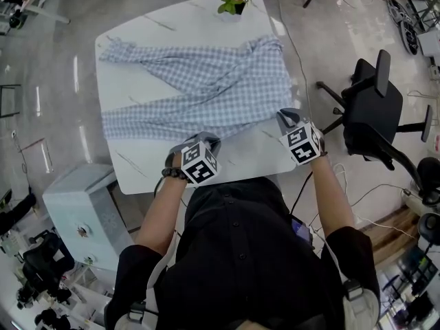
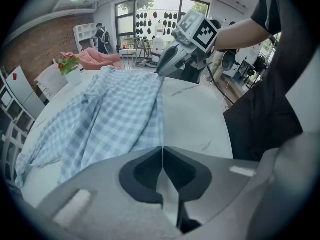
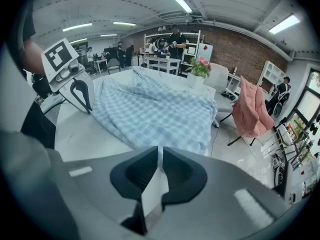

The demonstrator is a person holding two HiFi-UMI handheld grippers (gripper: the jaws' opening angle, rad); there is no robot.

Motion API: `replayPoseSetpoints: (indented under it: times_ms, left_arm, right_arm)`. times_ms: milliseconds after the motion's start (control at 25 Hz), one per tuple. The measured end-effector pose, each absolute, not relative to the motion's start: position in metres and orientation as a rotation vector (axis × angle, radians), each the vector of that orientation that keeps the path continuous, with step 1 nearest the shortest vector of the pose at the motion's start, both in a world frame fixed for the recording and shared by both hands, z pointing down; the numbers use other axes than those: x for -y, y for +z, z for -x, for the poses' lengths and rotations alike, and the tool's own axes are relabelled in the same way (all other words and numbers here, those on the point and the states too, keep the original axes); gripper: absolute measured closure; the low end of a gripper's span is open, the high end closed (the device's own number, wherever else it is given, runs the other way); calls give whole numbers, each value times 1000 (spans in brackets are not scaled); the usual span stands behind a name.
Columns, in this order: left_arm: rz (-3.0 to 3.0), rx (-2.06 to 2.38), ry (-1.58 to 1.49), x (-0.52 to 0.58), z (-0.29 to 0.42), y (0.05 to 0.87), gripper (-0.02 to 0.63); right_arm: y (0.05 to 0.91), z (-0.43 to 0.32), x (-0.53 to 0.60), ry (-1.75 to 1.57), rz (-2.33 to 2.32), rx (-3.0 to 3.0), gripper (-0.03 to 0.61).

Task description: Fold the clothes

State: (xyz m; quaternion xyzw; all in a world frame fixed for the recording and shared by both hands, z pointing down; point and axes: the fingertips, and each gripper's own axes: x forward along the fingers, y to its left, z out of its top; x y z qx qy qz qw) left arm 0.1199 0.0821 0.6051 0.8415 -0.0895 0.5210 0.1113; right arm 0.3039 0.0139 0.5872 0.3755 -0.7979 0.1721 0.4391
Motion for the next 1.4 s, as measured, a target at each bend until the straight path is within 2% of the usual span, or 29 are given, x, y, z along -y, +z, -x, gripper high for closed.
replayPoseSetpoints:
  times_ms: [360,760,1040,1160,1400]
  left_arm:
    - [-2554,286,1504,-87,-119,575,603]
    - [-2653,222,1493,-105,-119,529,603]
    - [-2673,226,1459,-115,-118,517,603]
    - [-2678,232,1454,-118,-117,514,603]
    - [-2690,263,1423,-113,-118,506,603]
  right_arm:
    - [587,-285,-57,406,-849,2018,504]
    - [600,-290,-58,232,-878,1934,442]
    - [608,-286,-54,94,-850,1878,443]
    - [606,-284,-51,60,-851,1874,476]
    - [587,-280,-63,-19,-880,1923,468]
